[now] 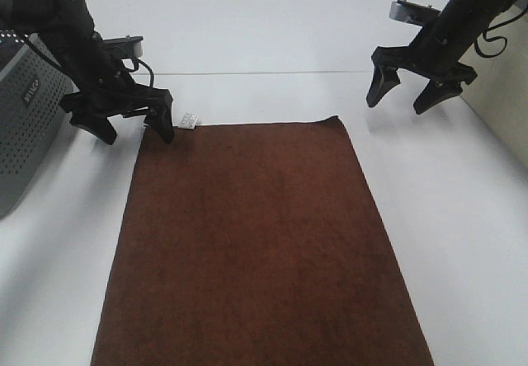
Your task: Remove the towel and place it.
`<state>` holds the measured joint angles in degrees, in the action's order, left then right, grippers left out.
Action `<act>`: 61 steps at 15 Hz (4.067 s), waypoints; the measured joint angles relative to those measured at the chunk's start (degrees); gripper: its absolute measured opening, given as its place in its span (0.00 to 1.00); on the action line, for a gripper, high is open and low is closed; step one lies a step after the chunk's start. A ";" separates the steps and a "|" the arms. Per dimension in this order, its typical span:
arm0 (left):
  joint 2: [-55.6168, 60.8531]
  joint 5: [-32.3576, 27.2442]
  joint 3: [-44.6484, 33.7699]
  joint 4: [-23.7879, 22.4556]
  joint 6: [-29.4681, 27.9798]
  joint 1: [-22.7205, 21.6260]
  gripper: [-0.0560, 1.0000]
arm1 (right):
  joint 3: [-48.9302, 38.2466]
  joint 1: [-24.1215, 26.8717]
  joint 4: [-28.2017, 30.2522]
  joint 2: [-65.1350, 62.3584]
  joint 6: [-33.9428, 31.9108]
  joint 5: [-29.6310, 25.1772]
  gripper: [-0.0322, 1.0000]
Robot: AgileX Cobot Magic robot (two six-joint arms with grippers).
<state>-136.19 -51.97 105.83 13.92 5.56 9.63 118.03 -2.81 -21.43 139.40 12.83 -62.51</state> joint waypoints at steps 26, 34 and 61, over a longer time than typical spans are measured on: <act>-2.01 1.72 0.57 3.78 -0.23 0.17 0.82 | -1.20 -11.12 -0.34 4.47 -2.58 8.94 0.84; -3.55 5.96 1.20 5.73 -1.78 4.41 0.57 | -1.20 -11.12 1.38 4.58 -2.58 8.94 0.74; -7.79 27.16 16.16 -0.80 13.46 4.41 0.05 | 10.60 -11.06 9.28 6.07 -2.58 32.83 0.04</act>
<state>-143.98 -24.81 121.98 13.12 19.02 14.04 128.63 -13.87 -12.15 145.47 10.26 -29.68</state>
